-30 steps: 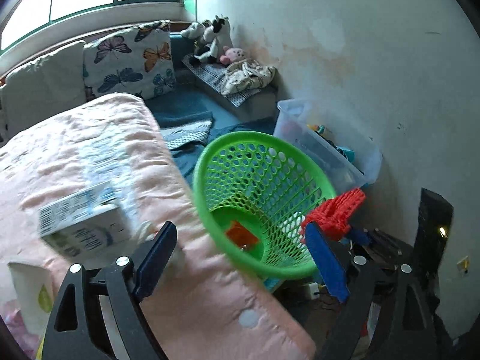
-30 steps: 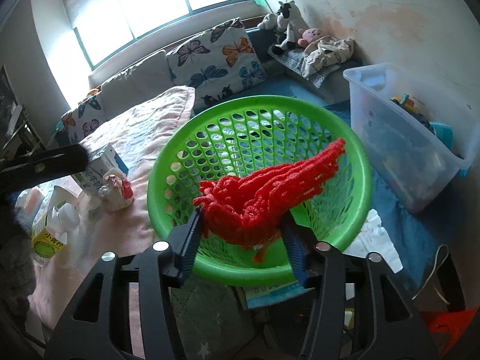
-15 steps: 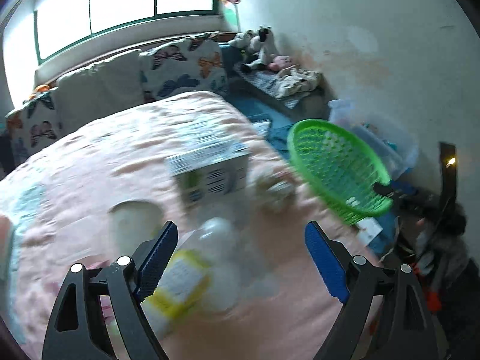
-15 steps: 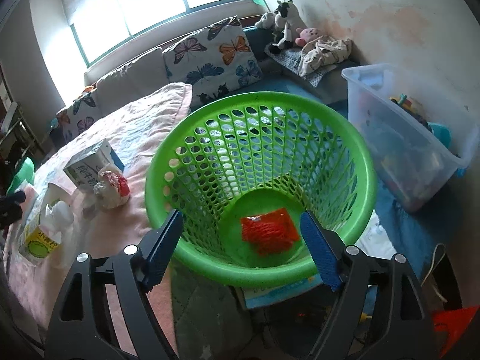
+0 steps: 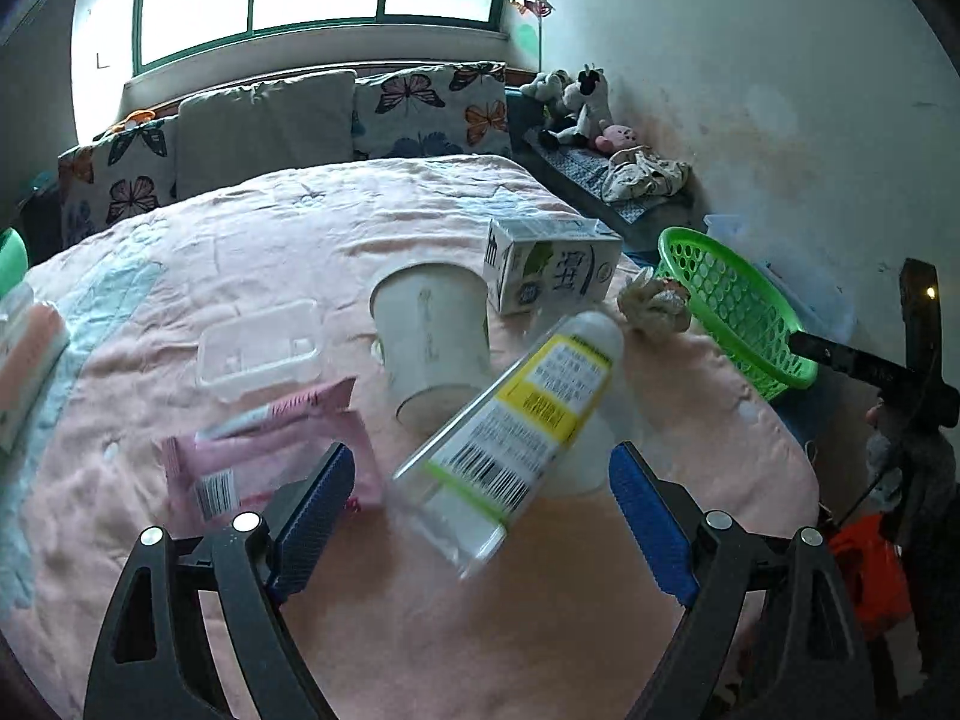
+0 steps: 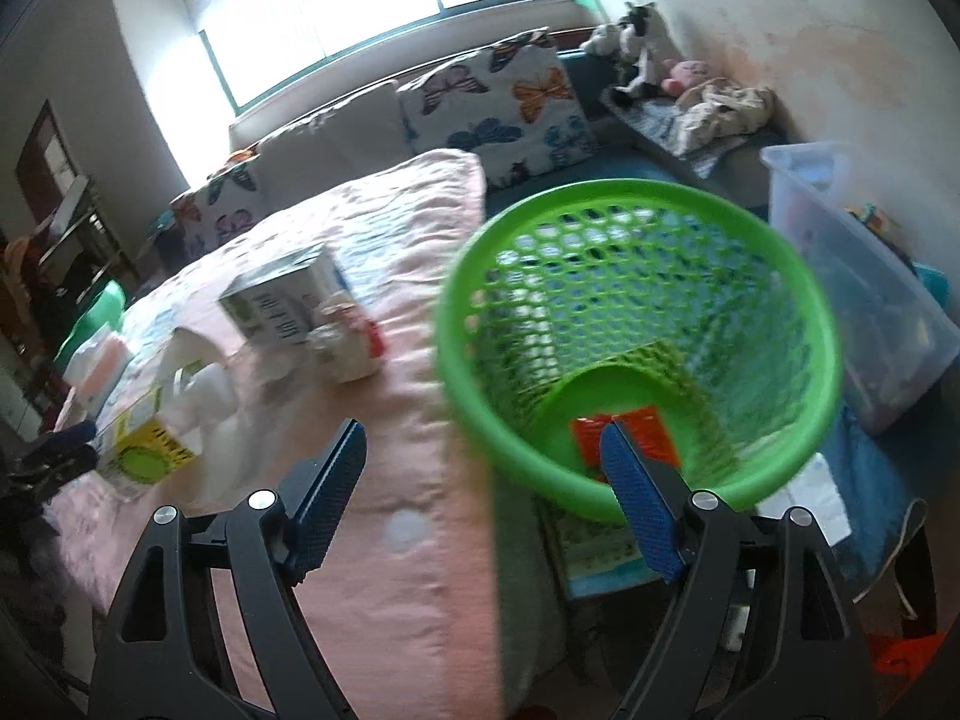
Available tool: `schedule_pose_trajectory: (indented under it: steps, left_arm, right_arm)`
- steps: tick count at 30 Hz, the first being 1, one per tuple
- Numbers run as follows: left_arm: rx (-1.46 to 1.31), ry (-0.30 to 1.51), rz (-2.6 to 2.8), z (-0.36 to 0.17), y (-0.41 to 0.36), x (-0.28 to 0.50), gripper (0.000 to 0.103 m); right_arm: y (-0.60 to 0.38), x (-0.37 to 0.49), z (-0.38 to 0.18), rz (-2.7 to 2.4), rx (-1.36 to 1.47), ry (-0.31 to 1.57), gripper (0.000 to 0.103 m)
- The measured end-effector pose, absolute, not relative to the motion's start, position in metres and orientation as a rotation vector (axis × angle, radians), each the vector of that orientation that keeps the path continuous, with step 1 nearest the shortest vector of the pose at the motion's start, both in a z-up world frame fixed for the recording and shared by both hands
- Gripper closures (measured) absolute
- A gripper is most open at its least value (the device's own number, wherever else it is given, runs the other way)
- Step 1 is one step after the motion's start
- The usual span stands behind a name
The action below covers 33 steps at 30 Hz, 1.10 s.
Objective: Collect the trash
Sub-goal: 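Grasp the juice bottle with the left tool while the right tool grasps the crumpled tissue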
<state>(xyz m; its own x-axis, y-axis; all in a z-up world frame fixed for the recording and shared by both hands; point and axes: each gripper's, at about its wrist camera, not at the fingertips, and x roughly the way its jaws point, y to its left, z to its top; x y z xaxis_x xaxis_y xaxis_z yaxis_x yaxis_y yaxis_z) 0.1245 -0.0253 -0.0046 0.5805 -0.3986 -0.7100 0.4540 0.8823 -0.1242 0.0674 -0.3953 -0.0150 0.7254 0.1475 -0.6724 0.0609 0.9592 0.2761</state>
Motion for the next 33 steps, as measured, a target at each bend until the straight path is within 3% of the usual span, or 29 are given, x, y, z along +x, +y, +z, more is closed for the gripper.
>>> schedule_pose_trajectory:
  steps: [8,16,21,33]
  left_arm:
    - [0.12,0.788,-0.544,-0.027,-0.023,0.127,0.02]
    - [0.117,0.772,-0.602,-0.038,-0.025,0.135,0.04]
    - [0.117,0.752,-0.616,-0.037,-0.027,0.129,0.042]
    - [0.073,0.72,-0.59,0.009,-0.034,0.129,0.049]
  right_arm:
    - [-0.358,0.08,-0.013,0.106,0.238,0.787,0.023]
    - [-0.338,0.096,-0.014,0.127,0.206,0.805,0.023]
    - [-0.328,0.116,-0.014,0.167,0.206,0.806,0.023]
    - [-0.323,0.176,-0.041,0.171,0.227,0.852,0.039]
